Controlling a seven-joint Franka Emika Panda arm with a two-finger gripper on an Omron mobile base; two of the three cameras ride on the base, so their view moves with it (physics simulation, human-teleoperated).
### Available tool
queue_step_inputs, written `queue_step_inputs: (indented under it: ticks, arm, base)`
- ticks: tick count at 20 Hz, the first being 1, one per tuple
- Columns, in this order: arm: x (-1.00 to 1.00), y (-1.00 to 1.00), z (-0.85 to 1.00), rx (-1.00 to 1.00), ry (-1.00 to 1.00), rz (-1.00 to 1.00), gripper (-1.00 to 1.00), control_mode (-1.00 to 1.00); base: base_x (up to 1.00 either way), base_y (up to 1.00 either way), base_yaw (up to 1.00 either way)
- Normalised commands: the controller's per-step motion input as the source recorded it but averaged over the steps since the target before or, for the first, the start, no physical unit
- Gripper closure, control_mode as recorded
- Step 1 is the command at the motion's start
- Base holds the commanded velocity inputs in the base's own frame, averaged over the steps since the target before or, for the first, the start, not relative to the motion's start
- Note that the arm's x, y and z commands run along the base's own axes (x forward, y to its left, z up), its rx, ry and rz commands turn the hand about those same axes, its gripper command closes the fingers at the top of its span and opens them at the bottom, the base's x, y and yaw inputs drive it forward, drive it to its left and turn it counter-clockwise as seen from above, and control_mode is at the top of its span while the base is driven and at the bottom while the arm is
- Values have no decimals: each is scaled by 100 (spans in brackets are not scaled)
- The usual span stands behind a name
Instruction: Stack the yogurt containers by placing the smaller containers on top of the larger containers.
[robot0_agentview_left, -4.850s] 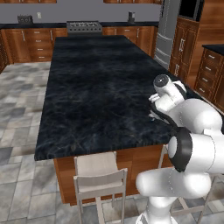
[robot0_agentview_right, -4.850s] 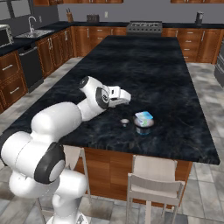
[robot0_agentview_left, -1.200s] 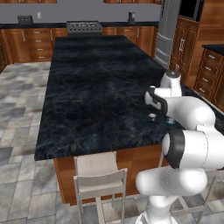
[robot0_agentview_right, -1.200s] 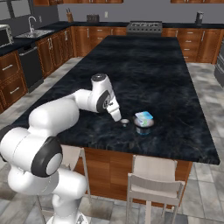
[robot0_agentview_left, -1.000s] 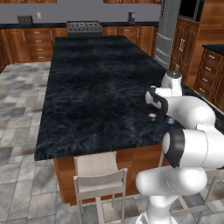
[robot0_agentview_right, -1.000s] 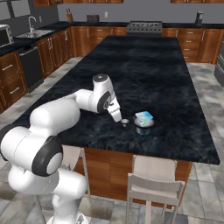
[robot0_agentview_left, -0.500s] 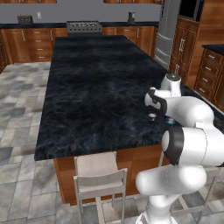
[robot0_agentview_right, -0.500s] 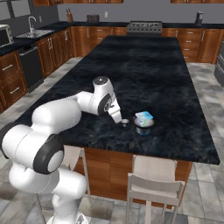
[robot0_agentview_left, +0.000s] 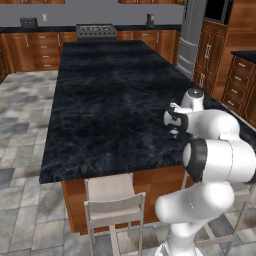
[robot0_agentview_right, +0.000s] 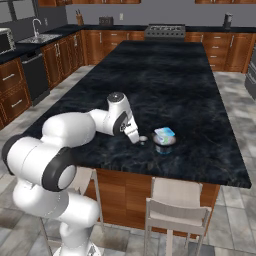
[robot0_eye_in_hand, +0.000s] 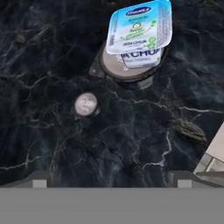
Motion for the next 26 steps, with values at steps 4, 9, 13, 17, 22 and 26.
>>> queue_step_inputs:
  ticks: [4, 9, 13, 17, 22, 26]
  arm:
    - [18, -5, -13, 0, 0, -3, -100, -100]
    - [14, -9, -14, 0, 0, -3, -100, -100]
    - [15, -7, -11, 0, 2, -2, -100, -100]
    - [11, 0, -9, 1, 6, -1, -100, -100]
    - [8, 0, -3, 4, 8, -1, -100, -100]
    - [7, 0, 0, 5, 8, -1, -100, -100]
  base:
    - [0, 0, 0]
    - [0, 0, 0]
    - [0, 0, 0]
    - [0, 0, 0]
    - [0, 0, 0]
    - [0, 0, 0]
